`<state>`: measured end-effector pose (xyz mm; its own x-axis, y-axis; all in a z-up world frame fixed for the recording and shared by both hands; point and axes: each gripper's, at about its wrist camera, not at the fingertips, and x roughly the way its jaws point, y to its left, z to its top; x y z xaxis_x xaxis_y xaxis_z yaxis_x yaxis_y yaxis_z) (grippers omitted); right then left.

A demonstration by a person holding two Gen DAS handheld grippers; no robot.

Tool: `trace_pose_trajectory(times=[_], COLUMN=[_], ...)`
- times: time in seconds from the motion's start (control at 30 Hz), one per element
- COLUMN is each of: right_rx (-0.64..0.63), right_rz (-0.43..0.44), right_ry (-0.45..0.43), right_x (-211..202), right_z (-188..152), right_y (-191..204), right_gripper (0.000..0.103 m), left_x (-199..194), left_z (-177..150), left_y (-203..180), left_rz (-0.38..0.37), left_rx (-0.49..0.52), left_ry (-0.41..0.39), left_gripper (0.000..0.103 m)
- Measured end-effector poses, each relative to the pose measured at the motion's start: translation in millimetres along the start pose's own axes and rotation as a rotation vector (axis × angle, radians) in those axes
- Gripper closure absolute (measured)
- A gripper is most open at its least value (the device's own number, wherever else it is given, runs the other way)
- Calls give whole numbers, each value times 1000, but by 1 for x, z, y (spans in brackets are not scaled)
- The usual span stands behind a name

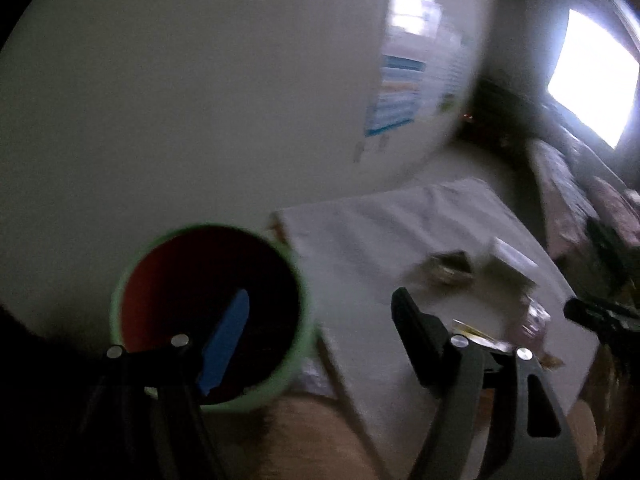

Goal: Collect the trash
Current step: 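Move both tools back toward the remaining trash, then grasp the orange bag with the left tool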

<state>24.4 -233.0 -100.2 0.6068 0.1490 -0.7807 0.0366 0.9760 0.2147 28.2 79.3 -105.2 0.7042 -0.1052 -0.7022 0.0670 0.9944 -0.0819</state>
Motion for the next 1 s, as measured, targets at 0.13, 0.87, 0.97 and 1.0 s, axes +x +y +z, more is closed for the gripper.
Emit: trace_pose_trajectory(times=[0.13,0.87,0.97,1.0], right_rx=[115,296,304,305], right_rz=[-65,11,15,17], right_ry=[3,37,42,45], right_x=[-7,-3,-2,-1], right_z=[-16,-46,-48,-48], right_y=[-51,-101,-102,-102], right_gripper=[23,22,22,22], left_x=[0,76,78,76], left_z=[-17,-84,-81,-81], left_y=[-44,-173,-172,-172], left_rz=[-125,-411,-415,-415], left_rx=[122,718,683,673], left_ry=[17,350,358,358], left_gripper=[32,31,35,36])
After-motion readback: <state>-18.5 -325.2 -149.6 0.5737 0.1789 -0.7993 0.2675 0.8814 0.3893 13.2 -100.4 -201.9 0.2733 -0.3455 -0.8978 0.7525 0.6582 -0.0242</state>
